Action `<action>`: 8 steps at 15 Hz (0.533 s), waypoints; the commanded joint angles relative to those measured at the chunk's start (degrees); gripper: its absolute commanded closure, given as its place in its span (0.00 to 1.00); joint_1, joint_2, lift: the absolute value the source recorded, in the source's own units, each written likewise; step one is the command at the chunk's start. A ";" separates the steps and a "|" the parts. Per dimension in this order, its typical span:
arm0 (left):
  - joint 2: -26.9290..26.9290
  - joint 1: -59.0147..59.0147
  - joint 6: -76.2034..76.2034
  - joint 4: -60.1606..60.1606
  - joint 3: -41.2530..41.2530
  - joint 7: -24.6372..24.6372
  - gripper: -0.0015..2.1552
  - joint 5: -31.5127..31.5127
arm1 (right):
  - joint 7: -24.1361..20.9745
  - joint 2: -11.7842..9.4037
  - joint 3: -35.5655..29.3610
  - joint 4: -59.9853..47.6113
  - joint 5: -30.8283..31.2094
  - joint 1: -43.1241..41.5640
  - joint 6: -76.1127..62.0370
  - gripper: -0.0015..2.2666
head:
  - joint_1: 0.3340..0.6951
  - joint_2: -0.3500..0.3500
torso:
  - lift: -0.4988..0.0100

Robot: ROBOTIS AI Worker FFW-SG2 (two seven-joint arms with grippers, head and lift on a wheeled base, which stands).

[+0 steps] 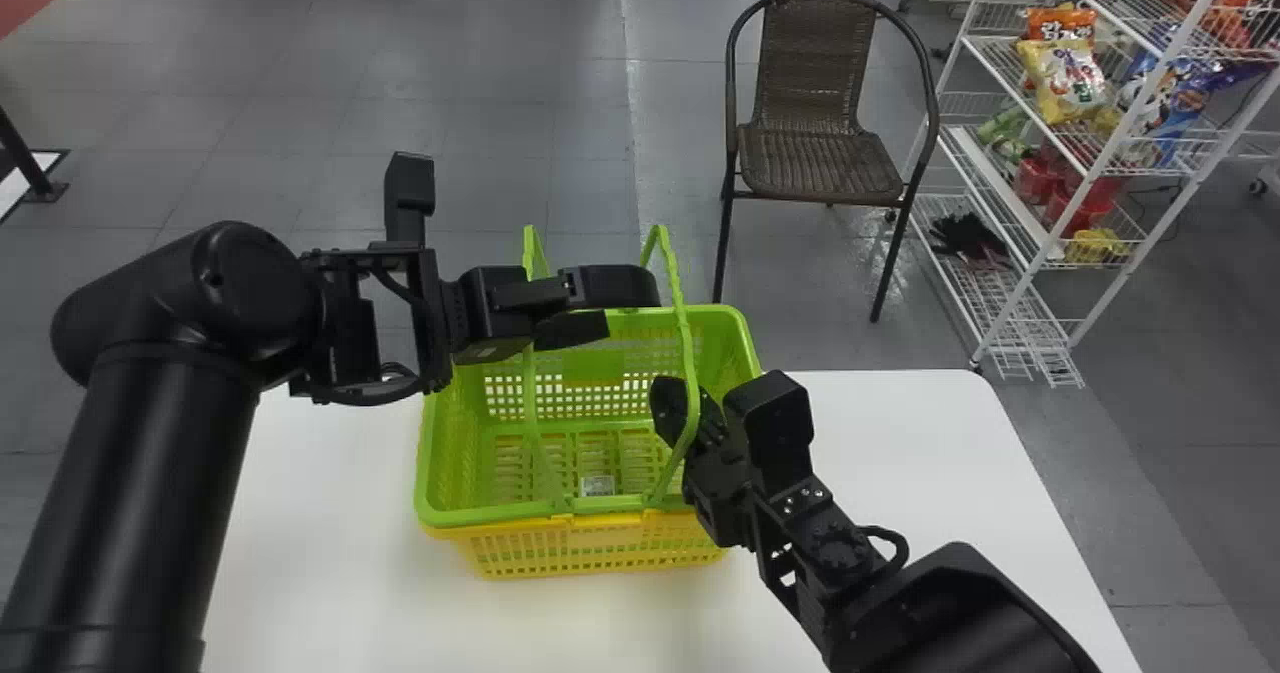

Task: Grasp handle with right gripper to insert into left gripper then lift and swing left to center

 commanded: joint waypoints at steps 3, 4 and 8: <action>-0.44 0.03 0.00 0.05 0.00 -0.01 0.04 0.08 | -0.59 0.42 2.09 0.09 0.41 -0.55 0.73 0.90 | 1.00 0.44 | 0.98; -0.70 0.03 0.00 0.05 0.00 -0.01 0.04 0.08 | -0.68 0.42 2.26 0.09 0.59 -0.55 0.90 0.90 | 1.00 0.44 | 0.98; -1.20 -0.32 -0.35 0.14 -0.44 -0.01 0.04 -0.01 | -0.77 0.42 2.88 0.00 1.20 -0.11 0.90 0.90 | 1.00 0.44 | 0.98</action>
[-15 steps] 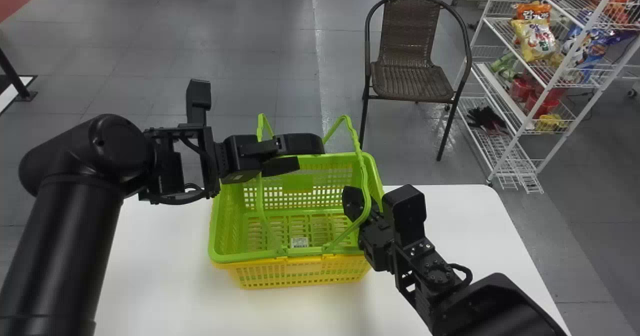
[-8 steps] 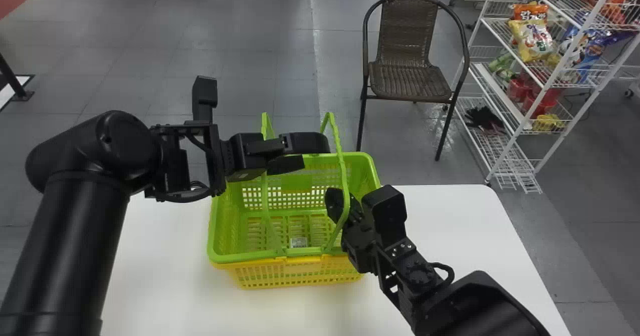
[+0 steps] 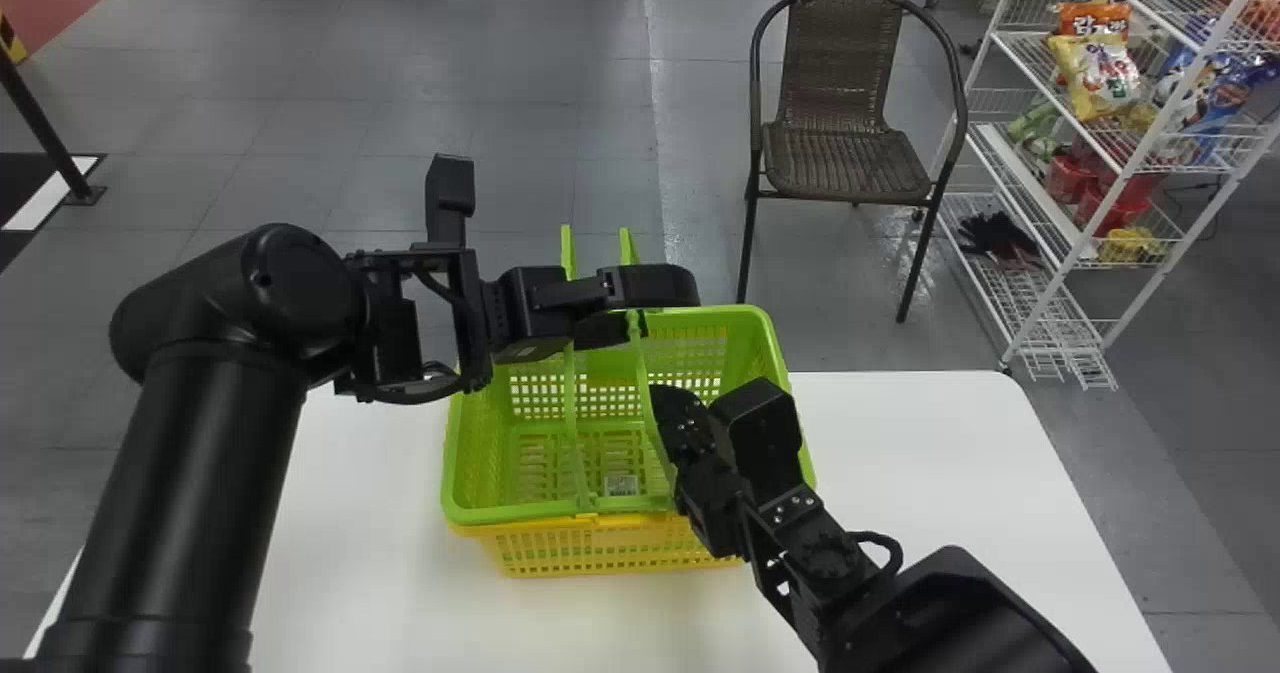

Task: Grasp handle with right gripper to insert into left gripper then lift and swing left to center

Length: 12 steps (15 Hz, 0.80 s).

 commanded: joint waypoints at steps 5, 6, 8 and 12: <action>-0.18 -0.25 -0.22 0.70 -0.05 -0.09 0.04 0.98 | -0.01 -0.70 -4.88 -3.16 -0.72 5.18 -2.82 0.90 | 1.00 0.43 | 0.98; -0.18 -0.25 -0.22 0.96 0.04 -0.09 0.04 1.69 | -0.01 -1.05 -6.82 -4.39 -1.07 7.03 -4.40 0.90 | 1.00 0.41 | 0.98; -0.18 -0.25 -0.39 1.75 0.13 -0.27 0.03 2.30 | -0.01 -2.20 -10.33 -6.24 -3.62 10.81 -7.39 0.89 | 1.00 0.38 | 0.98; -0.18 -0.60 -0.57 2.63 0.48 -0.36 0.03 3.89 | 0.61 -3.25 -16.92 -7.20 -6.52 18.81 -18.12 0.78 | 1.00 0.27 | 0.98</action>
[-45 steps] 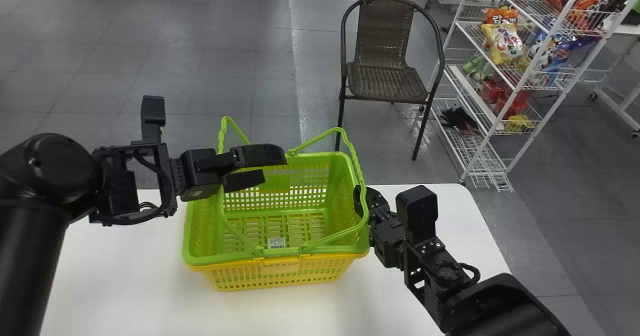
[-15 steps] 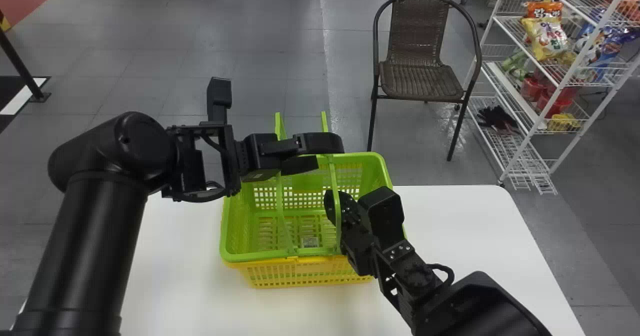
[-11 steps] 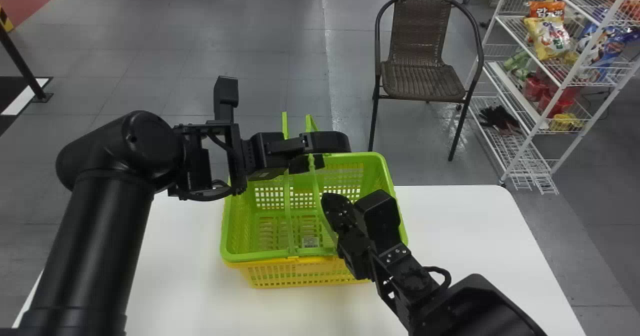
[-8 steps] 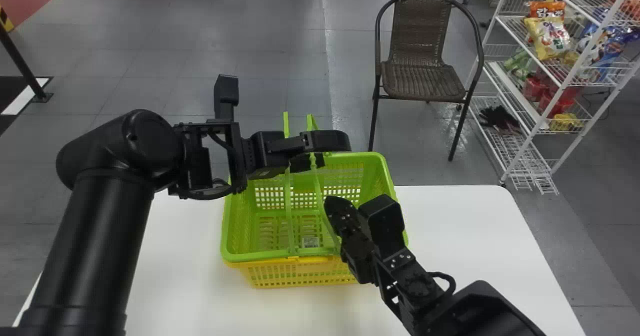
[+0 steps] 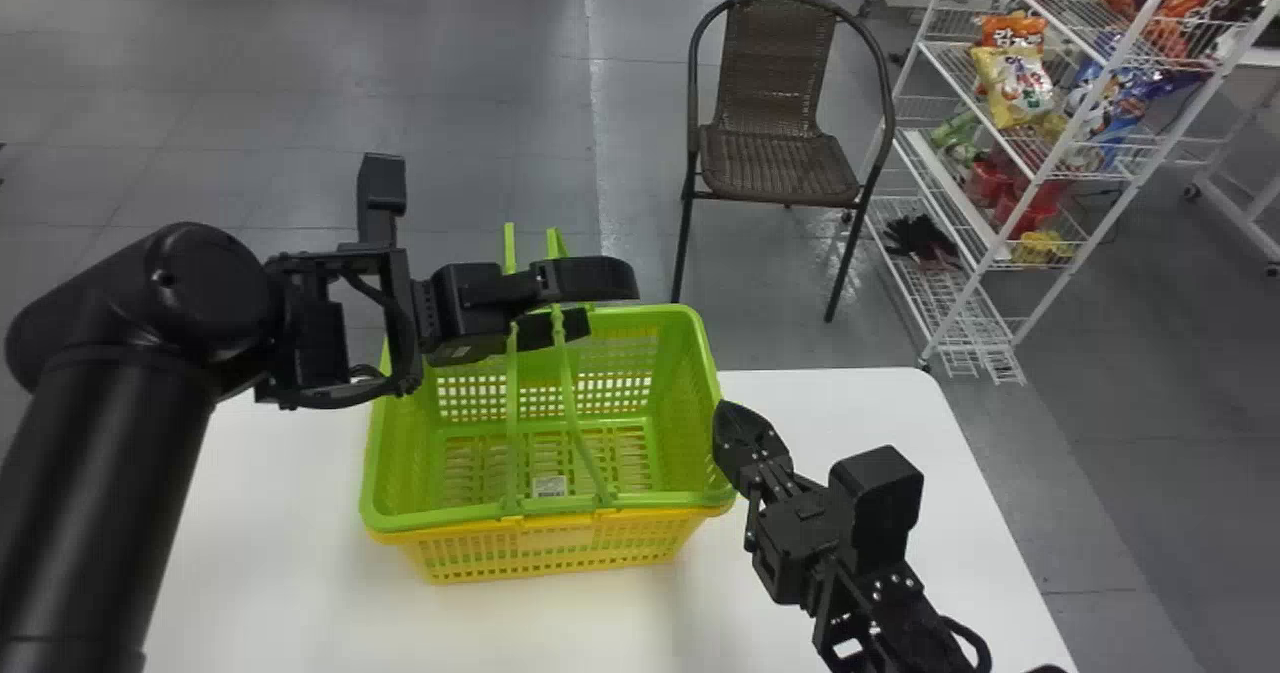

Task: Grasp handle with right gripper to insert into left gripper then lift and swing left to center

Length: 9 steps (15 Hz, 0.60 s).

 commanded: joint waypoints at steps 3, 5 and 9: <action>-0.15 -0.57 0.12 0.15 0.47 0.17 0.03 1.64 | 0.76 -0.69 -6.24 0.57 -2.72 8.95 -14.74 0.46 | 1.00 0.21 | 0.98; -0.15 -1.10 0.29 0.24 0.55 0.26 0.03 1.99 | 0.85 -0.69 -7.91 3.04 -3.24 11.50 -22.82 0.20 | 1.00 0.16 | 0.98; -0.15 -2.77 1.35 1.64 0.82 1.57 0.03 3.48 | 1.73 -0.69 -9.32 9.28 -4.74 14.49 -33.02 0.06 | 1.00 0.09 | 0.98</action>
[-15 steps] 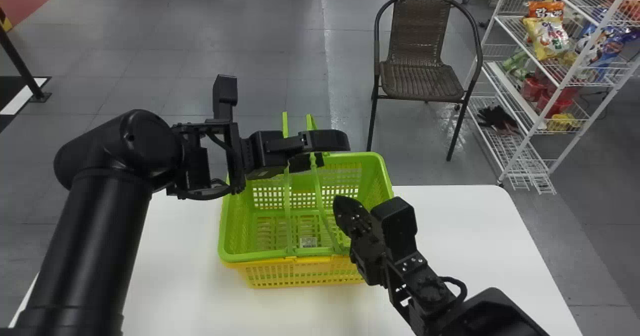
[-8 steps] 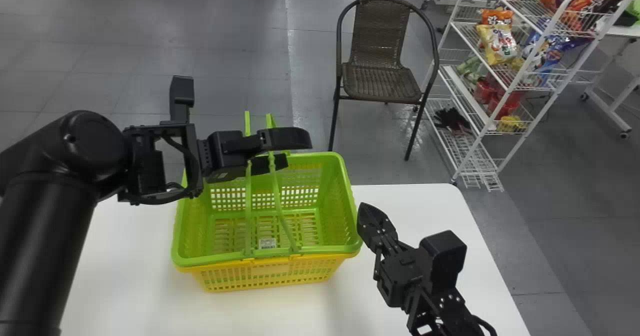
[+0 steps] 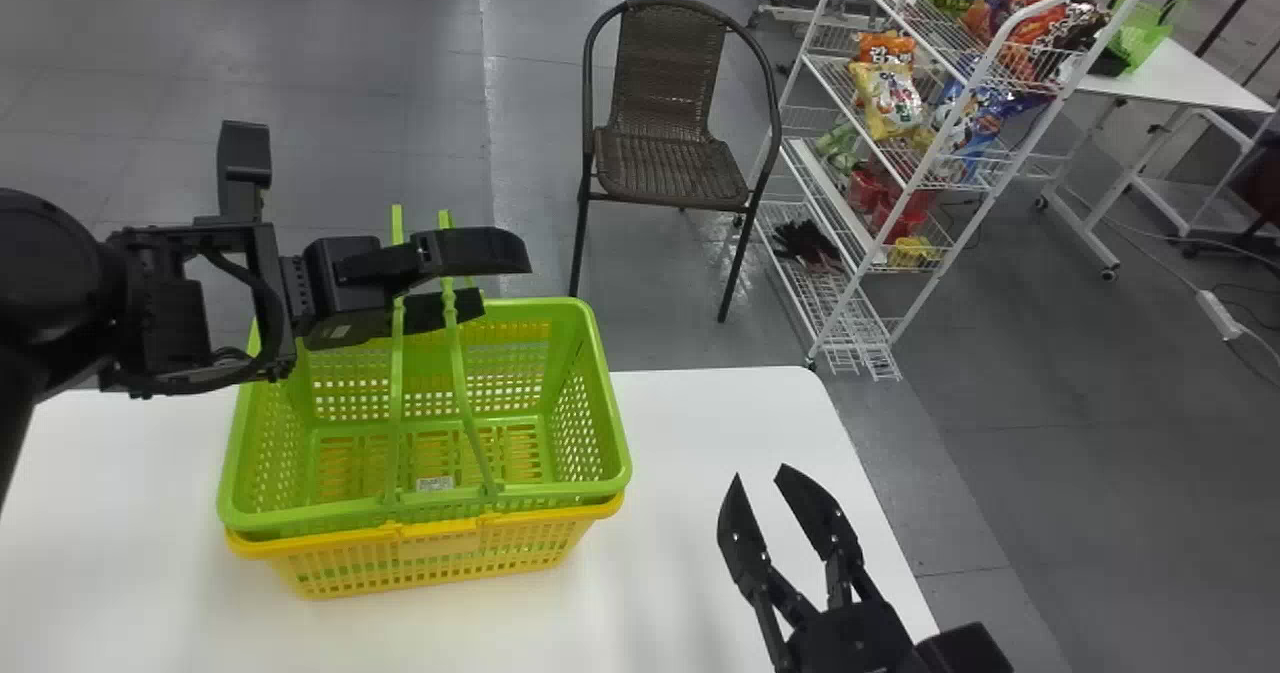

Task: Grasp handle with right gripper to insert into left gripper then lift and swing left to center

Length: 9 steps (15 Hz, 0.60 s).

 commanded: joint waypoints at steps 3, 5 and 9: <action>0.18 -2.64 5.02 0.18 0.47 0.14 0.03 2.33 | 0.89 0.00 -0.36 6.49 -1.09 2.73 -10.09 0.06 | 1.00 0.05 | 0.98; 0.26 -4.31 8.53 0.18 1.44 0.14 0.03 3.39 | 0.89 0.00 -0.36 8.86 -1.53 4.05 -15.37 0.05 | 1.00 0.03 | 0.98; 0.35 -6.86 13.98 0.18 1.79 1.28 0.03 6.55 | 0.89 0.00 -1.32 11.85 -2.76 4.84 -20.11 0.04 | 1.00 0.00 | 0.98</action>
